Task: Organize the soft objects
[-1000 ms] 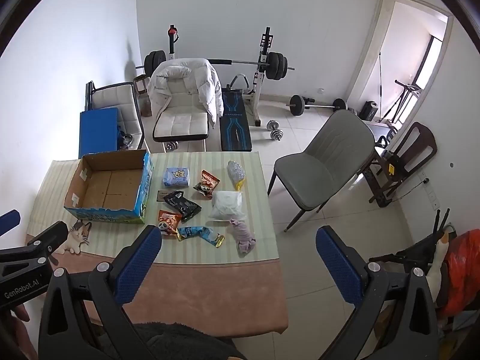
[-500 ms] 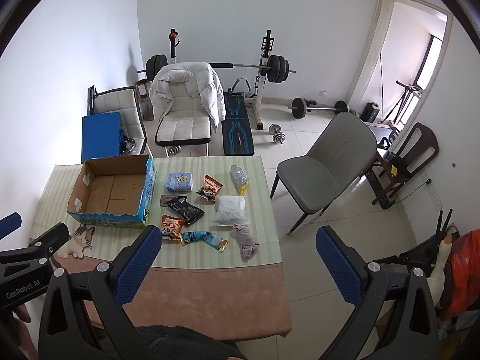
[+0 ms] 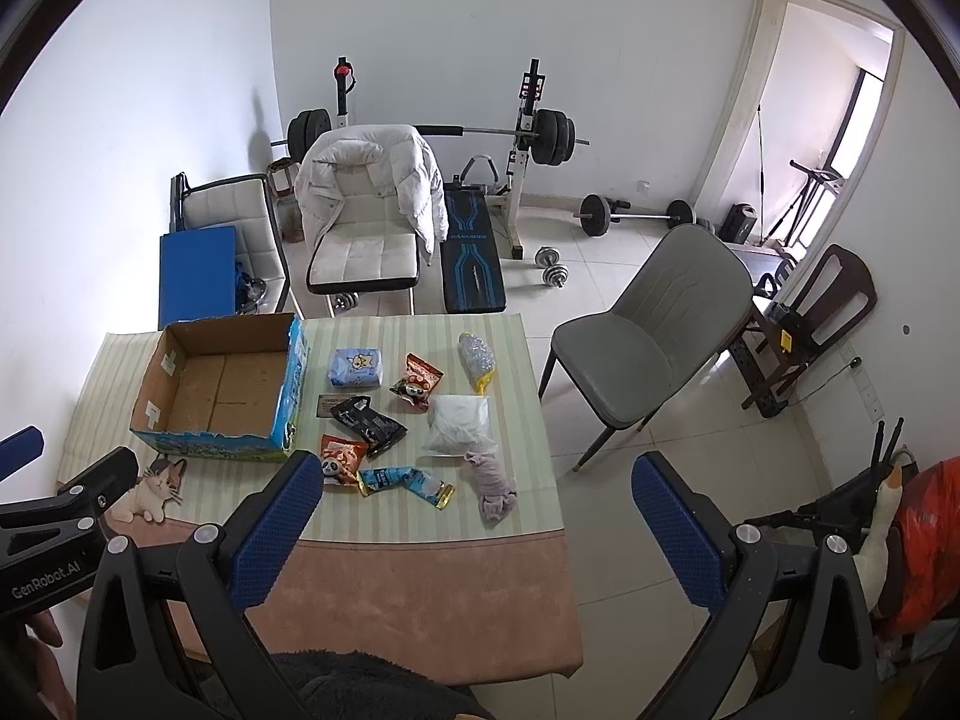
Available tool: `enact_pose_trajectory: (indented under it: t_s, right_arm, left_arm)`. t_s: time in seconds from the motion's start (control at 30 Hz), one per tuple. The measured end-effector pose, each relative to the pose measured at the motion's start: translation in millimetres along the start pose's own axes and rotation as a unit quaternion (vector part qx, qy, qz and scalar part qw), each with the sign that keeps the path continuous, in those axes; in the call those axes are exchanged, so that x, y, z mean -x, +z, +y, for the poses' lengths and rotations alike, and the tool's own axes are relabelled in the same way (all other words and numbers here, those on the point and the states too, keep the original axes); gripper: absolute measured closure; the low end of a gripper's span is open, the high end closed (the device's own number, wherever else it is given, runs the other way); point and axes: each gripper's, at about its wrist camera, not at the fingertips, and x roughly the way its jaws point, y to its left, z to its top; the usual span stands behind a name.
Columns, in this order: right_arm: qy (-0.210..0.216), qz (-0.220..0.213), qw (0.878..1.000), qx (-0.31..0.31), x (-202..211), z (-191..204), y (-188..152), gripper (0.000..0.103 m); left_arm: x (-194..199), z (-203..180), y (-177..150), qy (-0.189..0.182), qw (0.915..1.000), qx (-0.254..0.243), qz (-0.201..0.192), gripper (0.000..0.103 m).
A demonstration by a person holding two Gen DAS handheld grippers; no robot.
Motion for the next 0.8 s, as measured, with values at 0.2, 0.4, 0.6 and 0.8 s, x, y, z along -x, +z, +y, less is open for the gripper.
enact_pose_trajectory:
  t_s: [0.2,0.4,0.6,0.8]
  right_arm:
    - [0.000,0.000,1.000,0.001,-2.4,0.6,3.4,0.000]
    - [0.000,-0.003,1.000,0.001,-9.8,2.8,4.6,0.000]
    - [0.002,-0.003,1.000,0.002,-7.3,3.5,2.8,0.000]
    - [-0.001,-0.008,1.000,0.002,-4.7,5.0,0.9,0.000]
  left_arm:
    - [-1.0,-0.2,1.9,-0.001,1.0000,-0.001,0.002,0.000]
    - [-1.3,0.4,3.4,-0.002,1.0000,0.001,0.002,0.000]
    - [-1.5,-3.2,8.2,-0.005,1.0000,0.001,0.004,0.000]
    - [7.8,-6.8,11.7,-0.007,1.0000,-0.002,-0.003,0.000]
